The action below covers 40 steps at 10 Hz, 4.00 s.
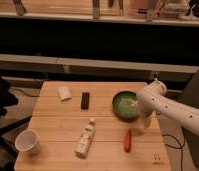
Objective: Pick up the ceramic bowl
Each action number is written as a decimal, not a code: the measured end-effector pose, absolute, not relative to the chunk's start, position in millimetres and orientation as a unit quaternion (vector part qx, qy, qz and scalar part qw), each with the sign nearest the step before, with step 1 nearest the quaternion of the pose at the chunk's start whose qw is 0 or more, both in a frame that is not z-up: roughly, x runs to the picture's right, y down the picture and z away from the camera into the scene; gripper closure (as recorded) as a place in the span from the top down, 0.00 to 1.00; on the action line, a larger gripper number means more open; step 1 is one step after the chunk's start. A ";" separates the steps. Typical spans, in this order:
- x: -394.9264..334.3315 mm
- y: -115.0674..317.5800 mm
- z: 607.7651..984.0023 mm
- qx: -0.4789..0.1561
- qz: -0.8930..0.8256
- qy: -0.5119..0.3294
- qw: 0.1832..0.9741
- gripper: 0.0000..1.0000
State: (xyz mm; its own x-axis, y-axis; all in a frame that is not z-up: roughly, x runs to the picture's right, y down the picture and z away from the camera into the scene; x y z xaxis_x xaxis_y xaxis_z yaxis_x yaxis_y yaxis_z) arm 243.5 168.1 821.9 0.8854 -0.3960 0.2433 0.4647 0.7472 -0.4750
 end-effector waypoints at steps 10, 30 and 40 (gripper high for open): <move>252.1 176.4 833.6 -0.276 -0.233 -0.067 0.930 0.80; 270.2 184.6 842.8 -0.283 -0.241 -0.072 0.925 0.80; 278.6 187.8 846.7 -0.287 -0.249 -0.073 0.922 0.79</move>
State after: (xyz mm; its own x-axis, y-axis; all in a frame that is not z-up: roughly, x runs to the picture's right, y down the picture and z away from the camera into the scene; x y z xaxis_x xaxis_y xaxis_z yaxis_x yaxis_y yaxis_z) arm 278.6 187.8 846.7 0.8652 -0.4174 0.2779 0.5014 0.7111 -0.4929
